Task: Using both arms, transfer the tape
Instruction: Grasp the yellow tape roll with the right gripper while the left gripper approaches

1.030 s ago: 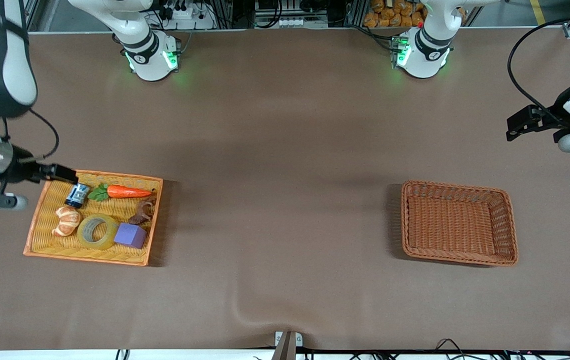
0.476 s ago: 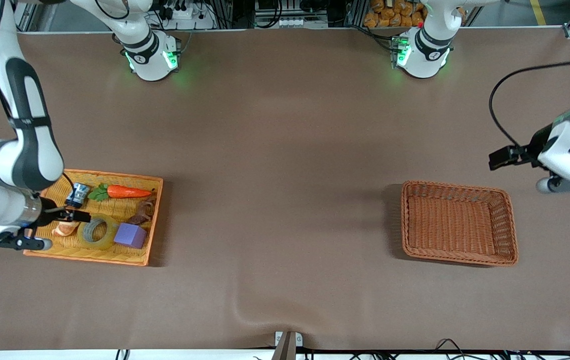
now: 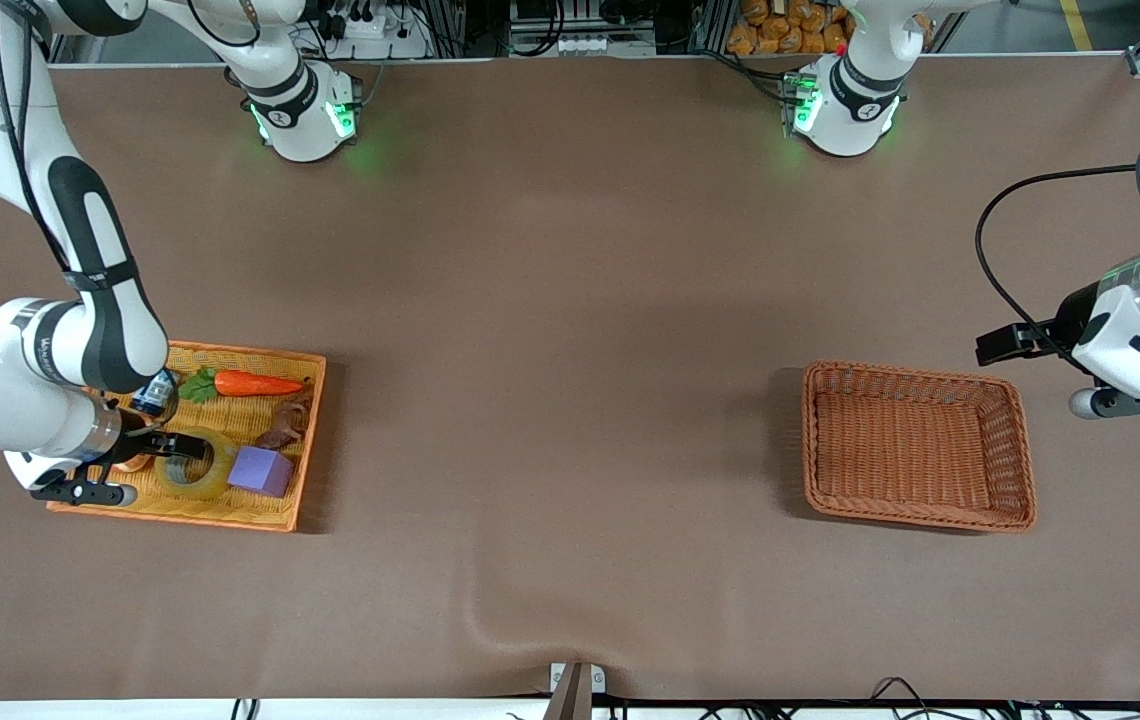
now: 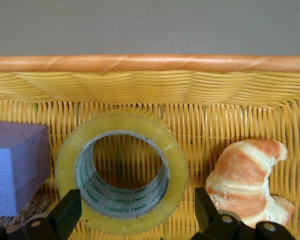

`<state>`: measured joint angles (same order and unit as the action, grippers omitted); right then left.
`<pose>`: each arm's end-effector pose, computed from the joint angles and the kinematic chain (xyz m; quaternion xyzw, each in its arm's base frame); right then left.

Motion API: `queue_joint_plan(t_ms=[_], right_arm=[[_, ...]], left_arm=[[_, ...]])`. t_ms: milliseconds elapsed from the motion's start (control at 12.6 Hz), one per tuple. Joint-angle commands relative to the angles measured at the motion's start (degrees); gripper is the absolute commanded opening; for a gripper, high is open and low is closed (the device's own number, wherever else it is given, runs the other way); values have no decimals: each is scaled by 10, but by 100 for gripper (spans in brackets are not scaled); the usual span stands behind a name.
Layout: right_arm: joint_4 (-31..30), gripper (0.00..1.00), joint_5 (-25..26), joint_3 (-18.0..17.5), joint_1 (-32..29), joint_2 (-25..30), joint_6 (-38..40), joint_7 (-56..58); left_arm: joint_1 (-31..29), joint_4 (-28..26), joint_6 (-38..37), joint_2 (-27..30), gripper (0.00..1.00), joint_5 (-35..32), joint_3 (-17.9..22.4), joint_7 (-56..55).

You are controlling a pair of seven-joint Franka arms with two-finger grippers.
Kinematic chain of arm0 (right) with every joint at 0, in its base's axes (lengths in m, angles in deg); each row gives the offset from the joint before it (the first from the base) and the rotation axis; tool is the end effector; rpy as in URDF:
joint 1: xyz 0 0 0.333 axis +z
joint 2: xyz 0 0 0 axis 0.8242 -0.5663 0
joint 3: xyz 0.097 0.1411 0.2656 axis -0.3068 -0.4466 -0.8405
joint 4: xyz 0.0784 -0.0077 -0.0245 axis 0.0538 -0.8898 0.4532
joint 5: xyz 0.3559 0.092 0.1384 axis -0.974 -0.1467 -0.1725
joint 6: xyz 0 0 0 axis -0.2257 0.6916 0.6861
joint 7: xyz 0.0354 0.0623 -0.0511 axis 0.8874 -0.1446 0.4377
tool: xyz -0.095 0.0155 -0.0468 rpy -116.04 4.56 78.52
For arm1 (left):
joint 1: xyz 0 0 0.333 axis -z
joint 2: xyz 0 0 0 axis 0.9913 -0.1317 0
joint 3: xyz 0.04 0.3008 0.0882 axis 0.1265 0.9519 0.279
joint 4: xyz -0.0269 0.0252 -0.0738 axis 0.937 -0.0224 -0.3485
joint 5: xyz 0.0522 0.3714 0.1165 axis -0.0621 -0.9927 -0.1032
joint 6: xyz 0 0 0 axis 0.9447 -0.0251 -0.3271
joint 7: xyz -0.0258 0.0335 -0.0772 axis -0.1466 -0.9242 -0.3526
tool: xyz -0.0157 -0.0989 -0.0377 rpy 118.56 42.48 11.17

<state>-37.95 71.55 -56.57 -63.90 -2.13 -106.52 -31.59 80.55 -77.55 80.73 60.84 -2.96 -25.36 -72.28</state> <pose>0.6641 -0.0999 0.2369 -0.9988 0.0431 0.0216 0.0013 0.6217 -0.0171 0.5126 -0.9978 -0.0490 0.0438 0.0101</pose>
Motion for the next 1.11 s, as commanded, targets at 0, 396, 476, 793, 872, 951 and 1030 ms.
queue_joint_plan(t_ms=[0, 396, 476, 793, 872, 951, 1030], right_arm=[[-2, 100, -8, -6, -19, -22, -19, 22], [-3, 0, -8, -7, -23, -29, -19, 35], [-2, 0, -8, -7, -22, -29, -19, 35], [0, 0, -8, -7, -25, -29, -19, 36], [5, 0, -8, -6, -24, -27, -19, 43], [9, 0, -8, -7, -24, -21, -16, 59], [15, 0, -8, -7, -26, -12, -9, 75]], left_arm=[[3, -1, 10, 3, 100, 1, -2, -10], [25, -1, 20, -11, 100, 5, -3, -59], [25, -1, 20, -10, 100, 9, -10, -68], [29, 1, 20, -8, 100, 8, -24, -84], [33, 1, 20, -8, 100, 8, -30, -90], [34, 1, 21, -8, 100, 8, -30, -94], [35, 1, 27, -9, 100, 8, -31, -95]])
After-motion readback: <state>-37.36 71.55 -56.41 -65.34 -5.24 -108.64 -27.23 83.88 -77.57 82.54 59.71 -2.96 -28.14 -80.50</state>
